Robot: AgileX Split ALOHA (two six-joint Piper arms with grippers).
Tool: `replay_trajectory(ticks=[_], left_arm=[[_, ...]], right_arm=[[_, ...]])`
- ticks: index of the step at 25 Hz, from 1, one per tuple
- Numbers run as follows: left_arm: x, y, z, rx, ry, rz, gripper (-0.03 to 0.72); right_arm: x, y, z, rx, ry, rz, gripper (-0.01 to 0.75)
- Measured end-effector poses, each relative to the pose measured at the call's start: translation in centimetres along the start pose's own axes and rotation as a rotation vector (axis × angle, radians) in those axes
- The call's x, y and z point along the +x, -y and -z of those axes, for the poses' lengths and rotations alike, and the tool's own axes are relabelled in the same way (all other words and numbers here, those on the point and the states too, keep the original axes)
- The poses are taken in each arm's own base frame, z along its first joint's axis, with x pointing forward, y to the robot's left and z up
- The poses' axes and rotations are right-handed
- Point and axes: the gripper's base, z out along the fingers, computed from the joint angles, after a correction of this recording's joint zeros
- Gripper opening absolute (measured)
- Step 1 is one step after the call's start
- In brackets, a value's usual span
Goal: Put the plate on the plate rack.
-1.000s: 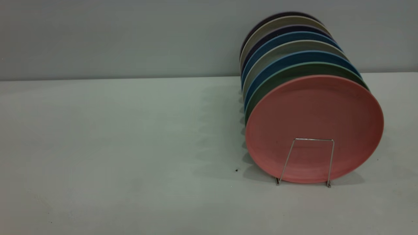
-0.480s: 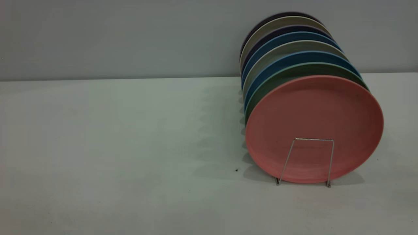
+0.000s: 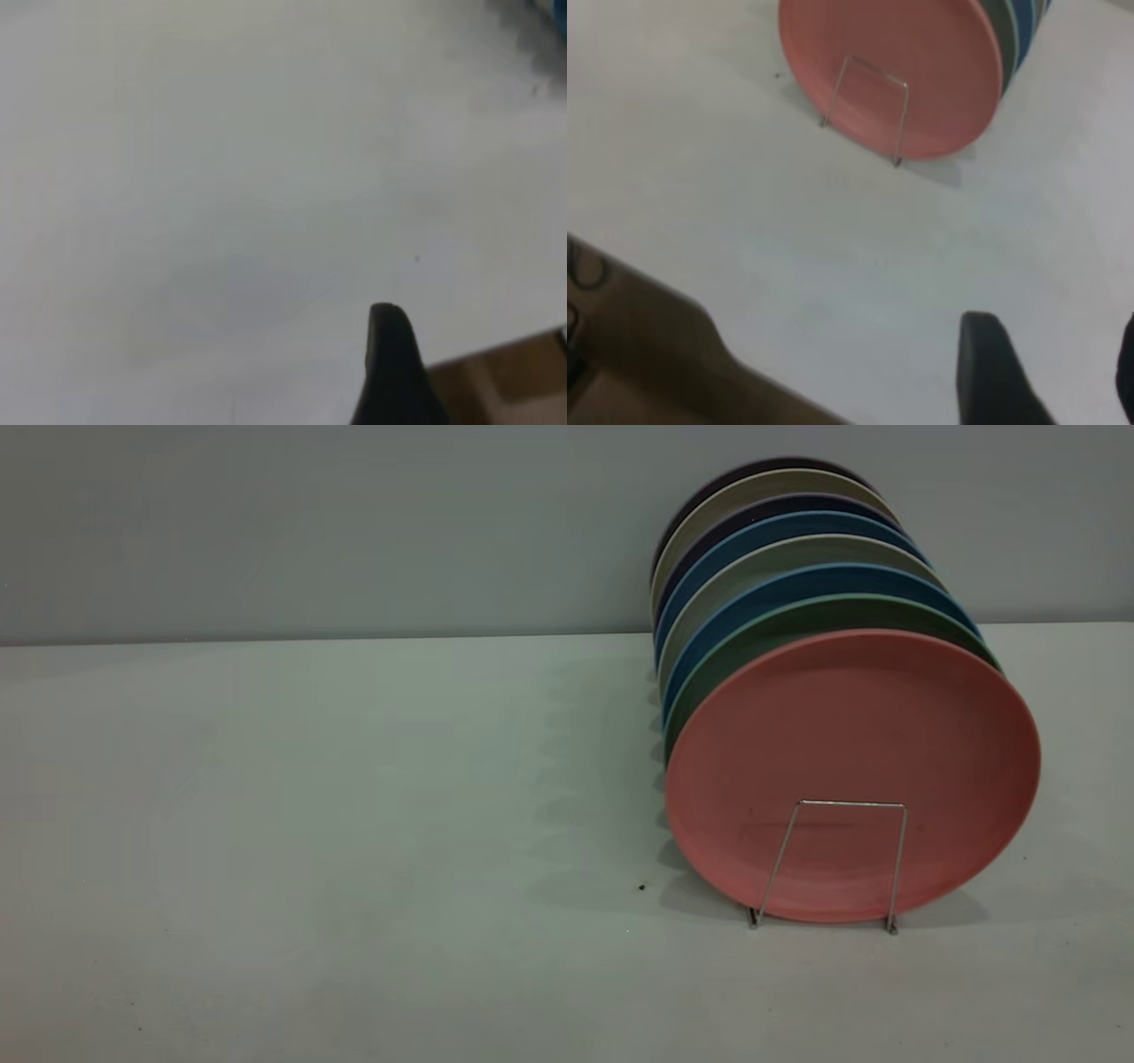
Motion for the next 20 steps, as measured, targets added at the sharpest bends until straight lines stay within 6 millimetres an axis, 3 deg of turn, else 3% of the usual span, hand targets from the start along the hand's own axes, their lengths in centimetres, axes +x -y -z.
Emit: replay_trajectory(ticks=[6, 20], left_arm=[[0.16, 0.0, -0.27, 0.0, -0.011, -0.006, 0.509], [0.16, 0.07, -0.27, 0.008, -0.011, -0.017, 0.509]], right_arm=[[-0.21, -0.11, -0.18, -0.026, 0.036, -0.006, 0.283], [0.43, -0.31, -0.69, -0.048, -0.014, -0.035, 0.275]])
